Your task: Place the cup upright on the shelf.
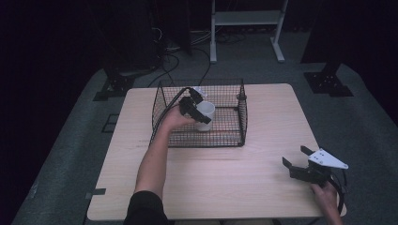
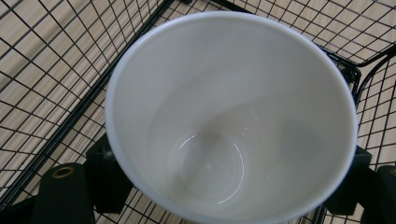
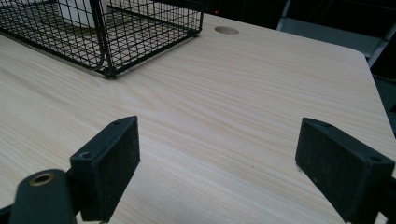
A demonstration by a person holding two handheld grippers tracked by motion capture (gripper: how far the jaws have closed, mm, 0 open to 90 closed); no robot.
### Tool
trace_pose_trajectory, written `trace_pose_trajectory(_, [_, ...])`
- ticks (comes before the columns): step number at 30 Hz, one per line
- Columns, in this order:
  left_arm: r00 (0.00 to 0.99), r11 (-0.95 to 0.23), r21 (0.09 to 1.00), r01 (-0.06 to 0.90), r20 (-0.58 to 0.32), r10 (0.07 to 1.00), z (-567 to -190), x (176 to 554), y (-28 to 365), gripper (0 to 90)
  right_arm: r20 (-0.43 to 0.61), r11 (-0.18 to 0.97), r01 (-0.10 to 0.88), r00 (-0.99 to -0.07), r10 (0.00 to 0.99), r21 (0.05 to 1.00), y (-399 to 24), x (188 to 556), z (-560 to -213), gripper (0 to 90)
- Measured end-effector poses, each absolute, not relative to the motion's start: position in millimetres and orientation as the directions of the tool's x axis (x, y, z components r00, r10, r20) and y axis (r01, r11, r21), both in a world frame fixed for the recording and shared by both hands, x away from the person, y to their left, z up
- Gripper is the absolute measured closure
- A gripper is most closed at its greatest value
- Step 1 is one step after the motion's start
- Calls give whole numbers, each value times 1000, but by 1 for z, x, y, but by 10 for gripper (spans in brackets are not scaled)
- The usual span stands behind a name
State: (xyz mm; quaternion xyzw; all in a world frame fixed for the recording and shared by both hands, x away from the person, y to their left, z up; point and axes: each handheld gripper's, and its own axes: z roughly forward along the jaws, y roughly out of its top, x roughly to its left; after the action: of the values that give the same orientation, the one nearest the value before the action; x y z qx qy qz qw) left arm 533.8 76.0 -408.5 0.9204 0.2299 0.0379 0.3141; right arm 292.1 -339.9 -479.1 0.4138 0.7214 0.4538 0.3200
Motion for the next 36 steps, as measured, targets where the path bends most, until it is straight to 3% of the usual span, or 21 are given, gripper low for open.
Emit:
trace_pose_trajectory(26, [894,-718,577,389,-47,446,-407,525,82,184,-90,249,307,-452,888,919,-340,292,-479,131])
trace_pose_trajectory(36, [883,-705,583,404,-47,468,-400,521,84,70,-91,251,306,-452,887,918,-340,292,-479,131])
